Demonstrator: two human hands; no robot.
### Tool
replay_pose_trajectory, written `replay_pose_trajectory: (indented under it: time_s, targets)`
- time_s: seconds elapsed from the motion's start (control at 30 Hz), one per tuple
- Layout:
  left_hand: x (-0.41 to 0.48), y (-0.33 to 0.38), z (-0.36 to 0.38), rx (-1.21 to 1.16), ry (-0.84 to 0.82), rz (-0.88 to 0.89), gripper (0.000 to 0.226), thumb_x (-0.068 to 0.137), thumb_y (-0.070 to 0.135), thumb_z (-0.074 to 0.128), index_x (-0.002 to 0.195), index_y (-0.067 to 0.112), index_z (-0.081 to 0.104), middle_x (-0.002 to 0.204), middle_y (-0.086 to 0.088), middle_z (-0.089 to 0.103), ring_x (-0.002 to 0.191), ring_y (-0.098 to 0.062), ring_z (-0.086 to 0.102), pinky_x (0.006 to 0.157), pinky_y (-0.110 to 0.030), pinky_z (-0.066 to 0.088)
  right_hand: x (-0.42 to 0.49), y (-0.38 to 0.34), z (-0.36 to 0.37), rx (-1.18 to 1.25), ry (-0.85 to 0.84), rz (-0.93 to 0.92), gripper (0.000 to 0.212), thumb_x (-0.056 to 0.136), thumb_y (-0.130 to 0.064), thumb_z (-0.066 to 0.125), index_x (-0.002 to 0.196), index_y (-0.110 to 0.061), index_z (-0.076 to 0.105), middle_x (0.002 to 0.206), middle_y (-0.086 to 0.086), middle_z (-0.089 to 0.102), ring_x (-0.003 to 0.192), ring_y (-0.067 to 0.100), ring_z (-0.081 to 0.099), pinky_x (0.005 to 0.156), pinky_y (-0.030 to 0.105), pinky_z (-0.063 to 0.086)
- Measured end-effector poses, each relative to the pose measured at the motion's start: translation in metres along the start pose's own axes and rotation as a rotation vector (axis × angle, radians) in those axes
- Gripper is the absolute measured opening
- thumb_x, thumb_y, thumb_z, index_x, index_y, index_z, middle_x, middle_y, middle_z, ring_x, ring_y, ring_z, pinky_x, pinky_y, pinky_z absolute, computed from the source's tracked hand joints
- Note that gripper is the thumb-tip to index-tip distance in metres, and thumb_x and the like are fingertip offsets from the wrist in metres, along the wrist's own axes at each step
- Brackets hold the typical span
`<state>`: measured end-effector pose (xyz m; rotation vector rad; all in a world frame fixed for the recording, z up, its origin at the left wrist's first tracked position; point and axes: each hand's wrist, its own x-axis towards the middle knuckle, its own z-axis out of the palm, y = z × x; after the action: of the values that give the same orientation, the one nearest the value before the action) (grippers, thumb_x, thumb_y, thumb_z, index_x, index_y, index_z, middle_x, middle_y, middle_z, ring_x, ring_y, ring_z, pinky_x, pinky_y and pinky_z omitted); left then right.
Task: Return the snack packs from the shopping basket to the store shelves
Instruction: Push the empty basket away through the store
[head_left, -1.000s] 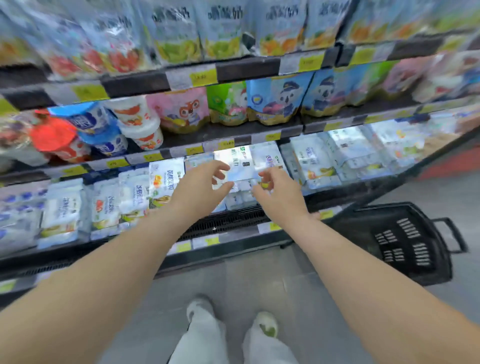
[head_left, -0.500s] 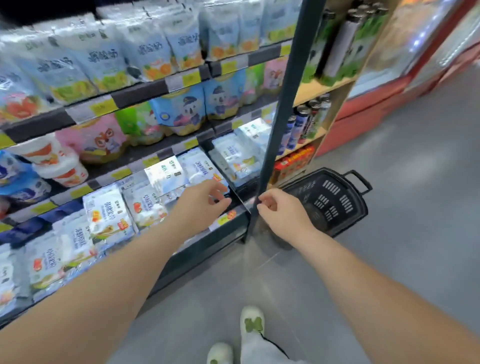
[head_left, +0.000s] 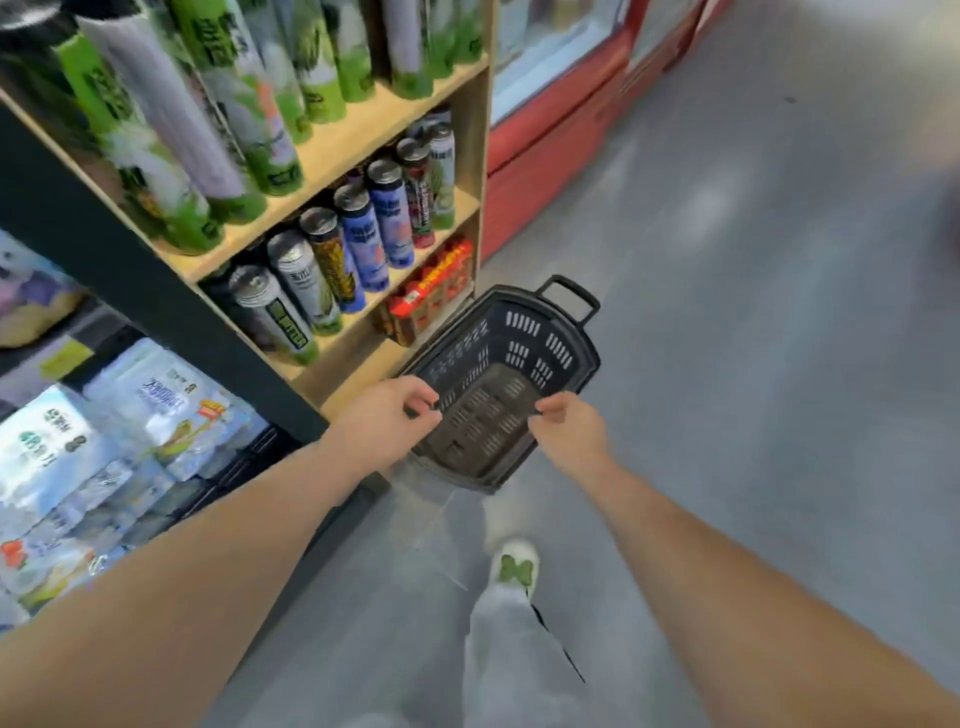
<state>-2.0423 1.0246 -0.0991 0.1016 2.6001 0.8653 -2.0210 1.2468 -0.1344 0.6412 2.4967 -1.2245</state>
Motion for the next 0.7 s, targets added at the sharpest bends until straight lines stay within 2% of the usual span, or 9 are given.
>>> replay_pose_trajectory:
  time_s: [0.1,0.23,0.33,0.4,0.43,0.5,0.57,0.63,0.7]
  targets:
    - [0.055,0.006,0.014,-0.023,0.001,-0.078,0.022,0.089,0.035,0.059,0.108,0.024,0.062,0.091,0.013,0.062,0.081,-0.007,0.054,0.068,-0.021,0.036,0.056,0.01,-0.012,-0.017,0.015,0.06,0.02,0.083,-0.015,0.06,0.102,-0.011,0.061,0.086,0.003,0.062,0.092,0.025,0.062,0.072,0.024,0.041]
    - [0.119,-0.022,0.038,-0.032,-0.021,-0.227,0.025,0.087,0.036,0.061,0.11,0.024,0.062,0.098,0.006,0.066,0.086,-0.01,0.055,0.07,-0.022,0.036,0.119,0.027,-0.002,-0.03,0.022,0.151,0.026,0.084,-0.018,0.058,0.108,-0.007,0.057,0.076,-0.005,0.054,0.075,0.019,0.056,0.059,0.024,0.034]
    - [0.163,-0.059,0.069,0.0,-0.053,-0.307,0.036,0.087,0.036,0.061,0.121,0.024,0.058,0.116,0.002,0.065,0.1,-0.016,0.057,0.083,-0.027,0.043,0.155,0.054,0.033,-0.02,0.01,0.262,0.025,0.081,-0.022,0.06,0.101,-0.007,0.06,0.082,0.002,0.061,0.078,0.024,0.06,0.058,0.022,0.036]
    - [0.194,-0.088,0.098,0.03,-0.12,-0.315,0.05,0.086,0.038,0.062,0.133,0.024,0.049,0.132,-0.001,0.057,0.115,-0.02,0.054,0.096,-0.033,0.044,0.179,0.08,0.065,0.035,0.027,0.368,0.017,0.078,-0.02,0.064,0.089,-0.009,0.059,0.082,0.005,0.064,0.08,0.028,0.064,0.054,0.022,0.041]
    - [0.207,-0.101,0.11,0.046,-0.156,-0.31,0.057,0.086,0.038,0.062,0.138,0.025,0.043,0.138,-0.003,0.051,0.121,-0.023,0.051,0.101,-0.036,0.043,0.189,0.091,0.077,0.066,0.032,0.428,0.022,0.078,-0.02,0.065,0.094,-0.008,0.056,0.089,0.008,0.064,0.082,0.028,0.063,0.058,0.025,0.046]
    - [0.24,-0.13,0.137,0.102,-0.187,-0.297,0.069,0.086,0.038,0.062,0.146,0.024,0.03,0.149,-0.006,0.037,0.132,-0.026,0.039,0.108,-0.039,0.035,0.212,0.114,0.108,0.105,0.002,0.563,0.05,0.079,-0.023,0.066,0.119,-0.002,0.045,0.105,0.013,0.06,0.09,0.029,0.061,0.071,0.032,0.05]
    - [0.27,-0.154,0.157,0.195,-0.173,-0.31,0.081,0.085,0.04,0.063,0.15,0.026,0.015,0.157,-0.006,0.017,0.141,-0.029,0.024,0.112,-0.042,0.027,0.229,0.133,0.134,0.168,-0.022,0.699,0.063,0.08,-0.026,0.066,0.129,0.001,0.037,0.092,0.008,0.056,0.078,0.022,0.058,0.069,0.032,0.047]
    - [0.3,-0.178,0.172,0.316,-0.136,-0.39,0.094,0.082,0.047,0.064,0.15,0.028,0.002,0.159,-0.008,-0.002,0.144,-0.033,0.012,0.114,-0.045,0.023,0.242,0.151,0.158,0.243,-0.038,0.826,0.057,0.079,-0.028,0.069,0.122,0.001,0.045,0.076,0.002,0.052,0.062,0.015,0.051,0.063,0.033,0.048]
    - [0.325,-0.199,0.182,0.386,-0.137,-0.456,0.103,0.079,0.054,0.064,0.15,0.026,-0.006,0.159,-0.012,-0.004,0.144,-0.035,0.011,0.115,-0.047,0.021,0.253,0.167,0.177,0.314,-0.048,0.917,0.056,0.078,-0.03,0.072,0.119,0.0,0.049,0.083,0.004,0.055,0.065,0.018,0.054,0.057,0.032,0.048]
